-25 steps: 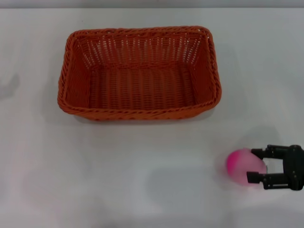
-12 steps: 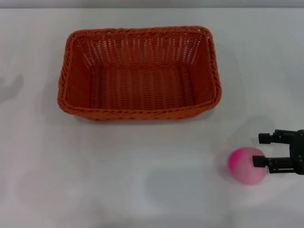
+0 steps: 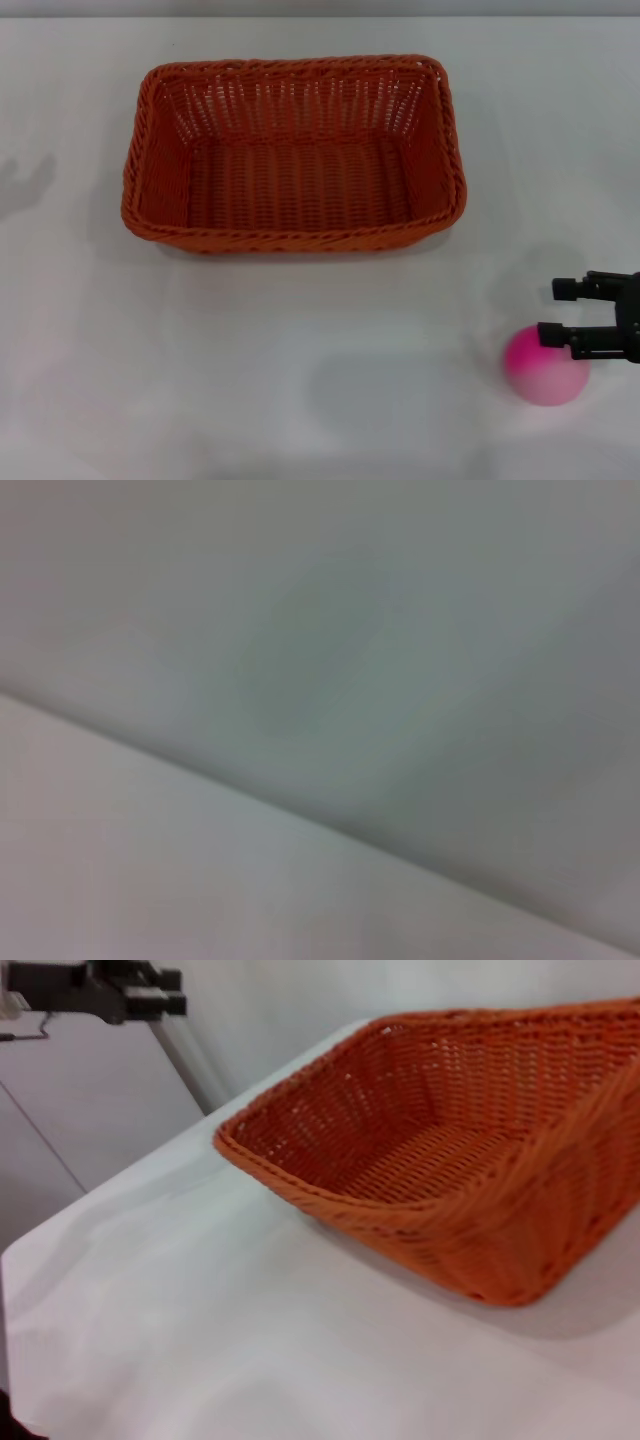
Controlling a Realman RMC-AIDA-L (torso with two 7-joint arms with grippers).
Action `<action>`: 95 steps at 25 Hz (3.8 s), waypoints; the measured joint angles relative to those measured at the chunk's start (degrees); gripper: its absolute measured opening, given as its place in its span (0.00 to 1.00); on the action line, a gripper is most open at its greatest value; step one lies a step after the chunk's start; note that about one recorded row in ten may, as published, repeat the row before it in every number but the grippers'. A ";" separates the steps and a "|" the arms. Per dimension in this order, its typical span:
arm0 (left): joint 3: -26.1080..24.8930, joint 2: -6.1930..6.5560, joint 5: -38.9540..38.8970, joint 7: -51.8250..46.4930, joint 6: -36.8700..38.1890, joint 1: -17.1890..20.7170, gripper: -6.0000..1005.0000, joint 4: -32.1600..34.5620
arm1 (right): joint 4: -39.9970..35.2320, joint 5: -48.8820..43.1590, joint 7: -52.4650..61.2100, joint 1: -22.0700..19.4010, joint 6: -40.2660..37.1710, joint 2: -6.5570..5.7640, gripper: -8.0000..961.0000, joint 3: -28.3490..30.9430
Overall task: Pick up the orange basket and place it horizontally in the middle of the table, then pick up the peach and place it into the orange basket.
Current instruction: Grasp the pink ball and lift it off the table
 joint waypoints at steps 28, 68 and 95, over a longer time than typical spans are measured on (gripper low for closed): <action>-2.01 0.04 -1.78 2.22 -0.78 -0.02 0.53 1.87 | -4.54 -8.06 9.43 -1.07 -2.51 0.06 0.89 -0.08; -4.90 0.33 -4.56 5.64 -0.57 -1.15 0.53 5.59 | -4.49 -12.14 12.48 5.54 1.20 0.64 0.34 -1.71; -6.33 0.37 -4.76 6.53 -0.77 -1.92 0.53 6.79 | -10.35 -10.20 17.29 7.52 1.89 0.82 0.10 -3.10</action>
